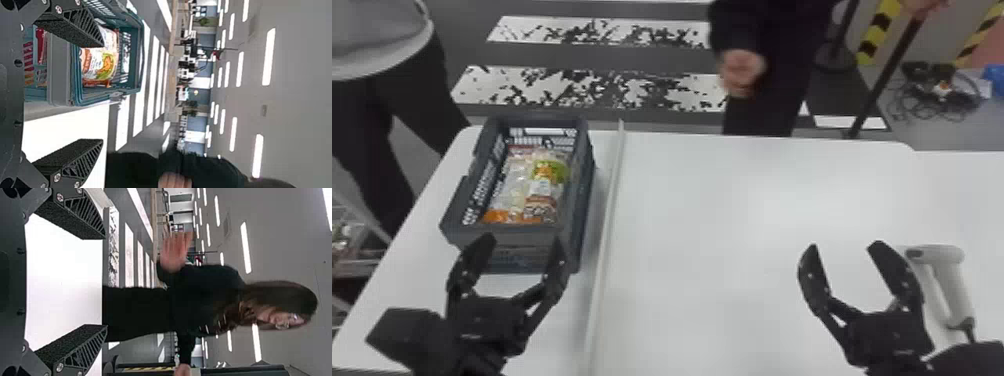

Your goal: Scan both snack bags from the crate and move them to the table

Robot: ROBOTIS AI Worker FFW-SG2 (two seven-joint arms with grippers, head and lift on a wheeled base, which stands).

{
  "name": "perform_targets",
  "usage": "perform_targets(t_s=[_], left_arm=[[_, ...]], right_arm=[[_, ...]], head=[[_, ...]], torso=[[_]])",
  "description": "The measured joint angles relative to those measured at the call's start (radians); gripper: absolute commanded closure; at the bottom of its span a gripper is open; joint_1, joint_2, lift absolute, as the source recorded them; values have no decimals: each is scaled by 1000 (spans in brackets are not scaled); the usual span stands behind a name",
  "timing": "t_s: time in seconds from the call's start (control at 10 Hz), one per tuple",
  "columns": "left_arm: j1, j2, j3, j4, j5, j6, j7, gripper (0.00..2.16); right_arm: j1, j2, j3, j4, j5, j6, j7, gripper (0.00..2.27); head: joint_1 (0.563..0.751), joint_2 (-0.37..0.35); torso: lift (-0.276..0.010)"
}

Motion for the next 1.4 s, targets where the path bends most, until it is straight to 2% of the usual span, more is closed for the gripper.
perform_targets(t_s=[0.2,0.4,0.5,0.6,0.7,0.9,1.1,1.4], left_arm=[[-55,-6,29,-76,16,211,-5,140],[-123,-14,63,-142,60,361,-22,140],[-167,-15,86,-169,80,442,-17,151],[-222,-15,106,-179,95,522,-10,151],[-310,-15,132,-173,119,649,-5,147],[-452,-15,155,-112,138,829,24,144],[-527,-16,163,-35,143,883,41,147],[-593,-16,178,77,143,919,42,147]], right_arm=[[0,-1,1,0,-1,1,0,127],[6,-2,-7,-10,-4,1,0,127],[6,-6,-8,-13,-5,6,0,127],[1,-10,-8,-14,-5,14,0,127],[-4,-16,-8,-14,-6,21,0,127],[-8,-20,-8,-10,-11,32,1,127],[-10,-21,-11,-1,-14,35,2,127],[-15,-26,-14,8,-19,37,2,127]], head=[[695,8],[695,5],[695,12],[695,26],[695,38],[695,56],[695,73],[695,92]], torso=[[-87],[-87],[-87],[-87],[-87],[-87],[-87],[-87]])
